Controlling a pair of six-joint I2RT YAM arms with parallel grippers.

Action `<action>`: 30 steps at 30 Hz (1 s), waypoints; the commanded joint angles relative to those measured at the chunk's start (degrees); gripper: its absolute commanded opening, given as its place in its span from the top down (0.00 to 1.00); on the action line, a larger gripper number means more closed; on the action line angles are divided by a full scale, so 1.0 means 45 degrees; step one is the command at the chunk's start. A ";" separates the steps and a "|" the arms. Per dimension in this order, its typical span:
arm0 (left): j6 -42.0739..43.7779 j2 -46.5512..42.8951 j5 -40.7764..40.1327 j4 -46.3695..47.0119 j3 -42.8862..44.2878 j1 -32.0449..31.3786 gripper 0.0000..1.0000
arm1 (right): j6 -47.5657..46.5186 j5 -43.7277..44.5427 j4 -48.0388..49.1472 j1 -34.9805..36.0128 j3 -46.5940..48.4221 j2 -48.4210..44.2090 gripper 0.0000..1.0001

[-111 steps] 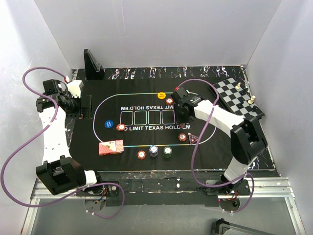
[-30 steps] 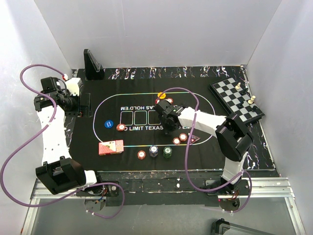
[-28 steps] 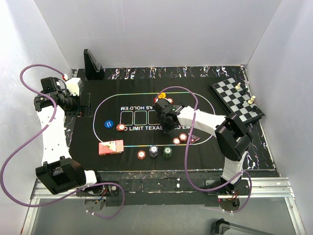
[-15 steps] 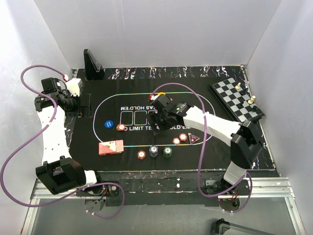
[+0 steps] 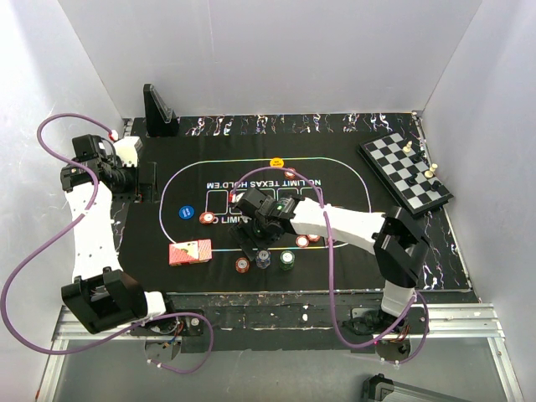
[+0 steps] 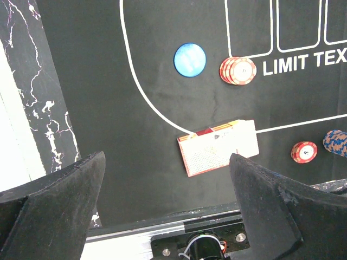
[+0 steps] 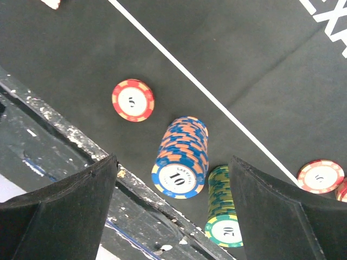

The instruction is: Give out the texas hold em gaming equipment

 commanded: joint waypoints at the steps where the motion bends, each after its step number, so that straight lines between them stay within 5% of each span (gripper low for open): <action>1: -0.0042 -0.0534 0.0235 0.0047 0.0149 0.0064 0.00 | -0.0258 0.0413 0.0021 -0.0011 -0.0117 0.0084 0.10; 12: -0.0042 -0.0514 0.0196 0.0086 0.0168 0.0064 0.00 | -0.0317 0.0120 0.0139 0.0105 -0.0586 0.0611 0.13; 30: -0.0003 -0.0534 0.0177 0.0086 0.0169 0.0064 0.00 | -0.0141 0.0354 0.0100 0.0144 -0.0353 0.0631 0.38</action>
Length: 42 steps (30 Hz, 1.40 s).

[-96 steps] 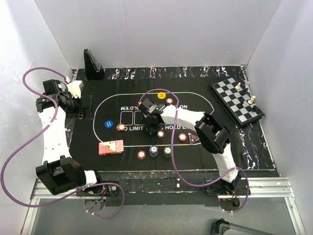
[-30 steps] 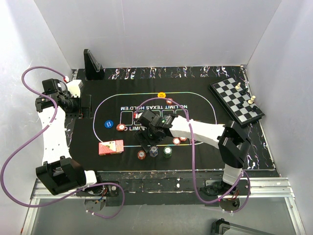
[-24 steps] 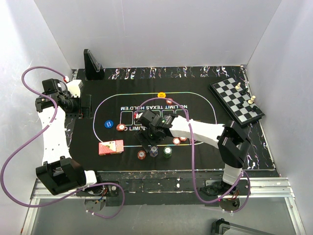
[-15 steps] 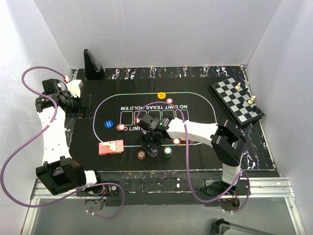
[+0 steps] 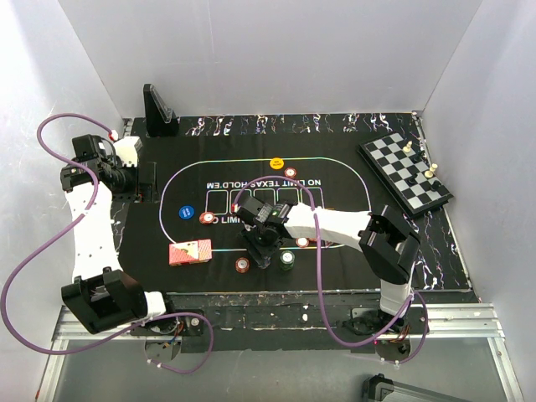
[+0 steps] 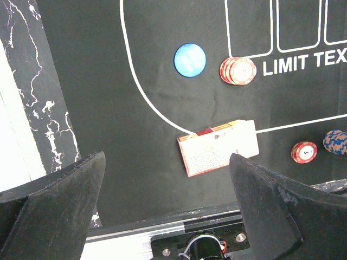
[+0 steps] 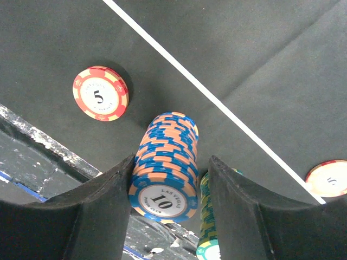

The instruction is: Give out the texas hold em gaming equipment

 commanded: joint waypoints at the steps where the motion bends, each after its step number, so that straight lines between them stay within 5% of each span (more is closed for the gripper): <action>1: -0.0017 -0.0529 0.0196 0.0081 0.0188 0.0064 0.00 | -0.0058 0.0151 -0.0007 0.0086 0.0435 -0.0209 0.40; 10: 0.0022 -0.0529 0.0157 0.0120 0.0149 0.0064 0.00 | -0.0116 0.0209 -0.0085 0.0125 0.0610 -0.0307 0.59; 22: 0.0061 -0.0627 0.0157 0.0179 -0.0007 0.0064 0.00 | -0.0351 0.0502 -0.0983 0.0126 0.1547 -0.0775 0.96; 34: 0.0139 -0.0744 0.0176 0.0257 -0.0280 0.0064 0.00 | -0.1033 0.1069 -0.1882 0.0087 0.3887 0.0275 0.98; 42: -0.0076 -0.0432 0.0450 0.0549 -0.0300 0.0064 0.00 | -0.1601 0.0600 -0.3326 -0.0674 1.0486 0.5331 0.99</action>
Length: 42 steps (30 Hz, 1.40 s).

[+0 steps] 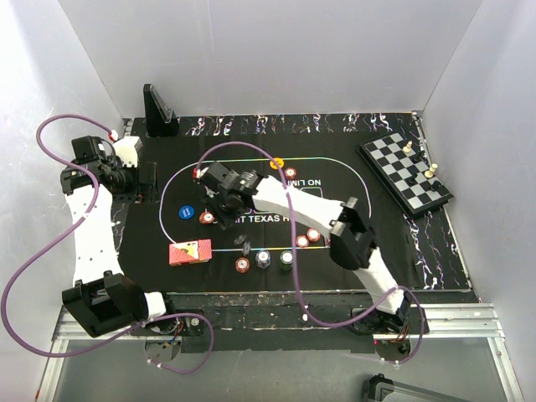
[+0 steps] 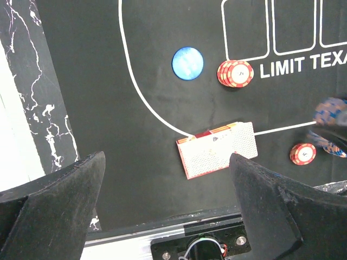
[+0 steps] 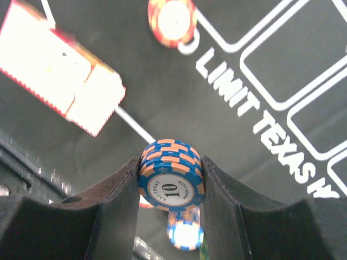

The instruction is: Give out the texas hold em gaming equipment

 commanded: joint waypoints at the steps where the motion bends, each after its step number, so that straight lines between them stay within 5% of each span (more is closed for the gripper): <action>1: -0.0095 -0.0155 0.0338 0.0389 -0.0086 0.0064 0.00 | -0.0489 -0.0264 -0.0884 -0.0583 0.2981 0.2347 0.99; 14: 0.0217 0.0372 0.0378 0.0722 -0.0340 0.0083 0.00 | -0.0254 -0.1046 -0.0045 -0.0955 0.5038 0.5185 0.97; 28: 0.0198 0.0373 0.0202 0.0722 -0.0496 0.0083 0.00 | -0.0215 -0.2335 0.0365 -0.0701 0.4355 0.4932 0.30; 42: 0.0236 0.0255 -0.0013 0.0546 -0.0301 0.0064 0.00 | 0.0000 -0.2336 0.0307 -0.0369 0.4160 0.4932 0.30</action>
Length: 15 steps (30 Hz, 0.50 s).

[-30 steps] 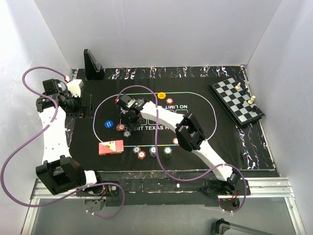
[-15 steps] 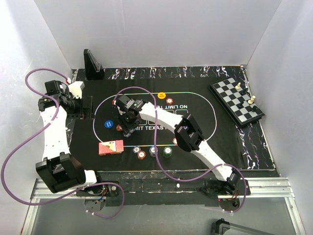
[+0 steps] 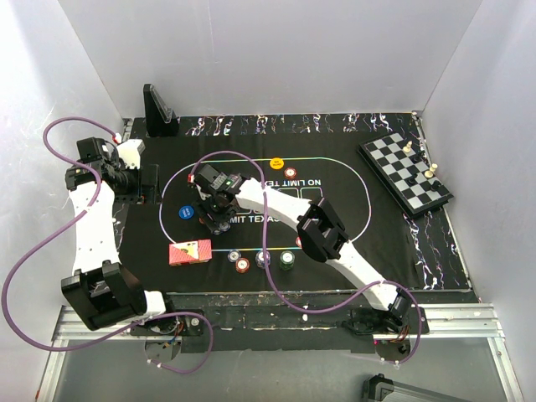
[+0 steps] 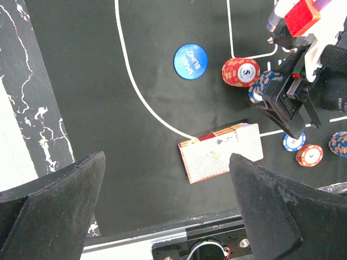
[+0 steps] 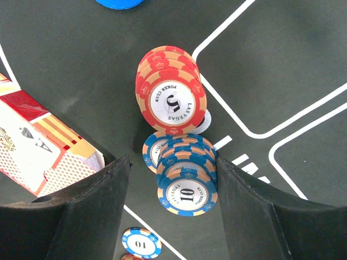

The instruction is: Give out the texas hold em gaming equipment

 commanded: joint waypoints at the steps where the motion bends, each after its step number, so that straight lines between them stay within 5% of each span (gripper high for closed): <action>1: 0.0110 -0.0303 -0.0071 -0.0047 0.0229 0.0064 0.00 | 0.0199 -0.0431 -0.0033 0.0306 -0.0318 -0.0212 0.30; 15: 0.0071 -0.0323 -0.0071 -0.0008 0.0209 0.0064 0.00 | -0.0075 0.1540 0.0062 -0.0181 -0.1583 -0.2357 0.23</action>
